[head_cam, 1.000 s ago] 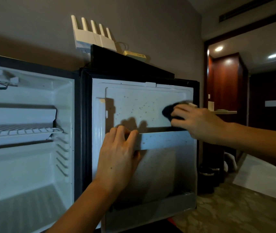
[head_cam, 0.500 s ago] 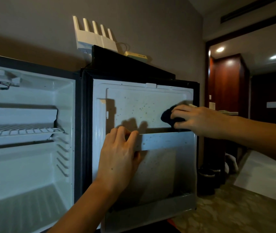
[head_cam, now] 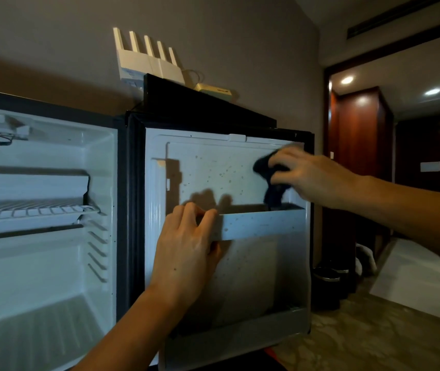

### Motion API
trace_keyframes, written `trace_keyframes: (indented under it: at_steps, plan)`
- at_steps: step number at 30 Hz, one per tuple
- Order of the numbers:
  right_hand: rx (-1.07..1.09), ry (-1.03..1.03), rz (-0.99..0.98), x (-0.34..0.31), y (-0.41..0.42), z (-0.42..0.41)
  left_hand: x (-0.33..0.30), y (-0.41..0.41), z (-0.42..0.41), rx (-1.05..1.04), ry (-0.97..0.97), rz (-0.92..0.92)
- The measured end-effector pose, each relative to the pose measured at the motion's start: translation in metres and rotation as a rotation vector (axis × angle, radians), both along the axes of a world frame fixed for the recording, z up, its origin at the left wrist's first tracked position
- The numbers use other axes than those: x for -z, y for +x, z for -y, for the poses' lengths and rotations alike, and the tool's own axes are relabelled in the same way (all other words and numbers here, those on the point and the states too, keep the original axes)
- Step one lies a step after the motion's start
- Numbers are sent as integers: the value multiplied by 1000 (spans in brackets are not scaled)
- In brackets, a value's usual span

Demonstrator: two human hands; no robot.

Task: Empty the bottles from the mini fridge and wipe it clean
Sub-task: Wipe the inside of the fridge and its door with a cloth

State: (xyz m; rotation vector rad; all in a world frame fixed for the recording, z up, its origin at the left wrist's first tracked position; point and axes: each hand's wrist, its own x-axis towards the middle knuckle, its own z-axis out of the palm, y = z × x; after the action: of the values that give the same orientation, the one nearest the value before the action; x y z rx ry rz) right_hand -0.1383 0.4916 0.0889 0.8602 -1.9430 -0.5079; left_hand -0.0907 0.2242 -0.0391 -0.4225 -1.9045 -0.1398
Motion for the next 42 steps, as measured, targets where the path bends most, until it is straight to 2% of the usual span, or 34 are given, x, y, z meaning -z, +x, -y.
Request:
trace_keyframes:
  at_steps: [2,4,8,10,12,15,16,17,20,22,24,27,28,30,33,35,37,40,41,42]
  plan:
    - [-64,-266,-39,-2,-7,7,0,0,1,-2,1,-8]
    - [-111,-309,-22,8,-9,12,0,-1,1,7,1,-6]
    - [-62,148,89,29,-3,0,0,-3,1,-3,6,31]
    - [-16,213,90,18,-3,-5,0,-3,-1,-8,6,36]
    - [-14,67,29,4,-6,-1,0,-4,-1,-12,0,30]
    - [-97,-323,-16,0,-13,11,1,-4,1,-10,-3,19]
    - [-116,-343,-15,6,-13,14,1,-4,1,-13,-5,20]
    - [-127,-283,-4,16,-13,14,1,-4,1,-18,-7,25]
    - [-110,109,78,34,-8,7,0,-5,-1,-31,0,29]
    - [-65,205,90,23,-8,1,0,-5,-2,-29,1,21]
    - [-41,108,44,8,-13,3,0,-5,-2,-27,-3,11]
    - [-111,-304,16,3,-18,16,1,-5,-1,-25,-7,2]
    - [-147,-362,7,6,-19,20,1,-5,0,-24,-8,2]
    - [-182,-238,17,19,-17,19,1,-4,0,-25,-14,14]
    - [-115,143,134,30,-11,7,0,-5,-1,-29,-2,30]
    - [-61,202,141,21,-11,3,0,-6,-2,-26,4,35]
    - [-51,90,84,10,-13,8,0,-6,-2,-29,-1,30]
    - [-145,-324,14,5,-18,23,1,-6,0,-38,-11,23]
    - [-173,-390,7,10,-18,27,1,-5,0,-36,-11,22]
    - [-188,-373,9,17,-18,27,1,-4,0,-36,-13,25]
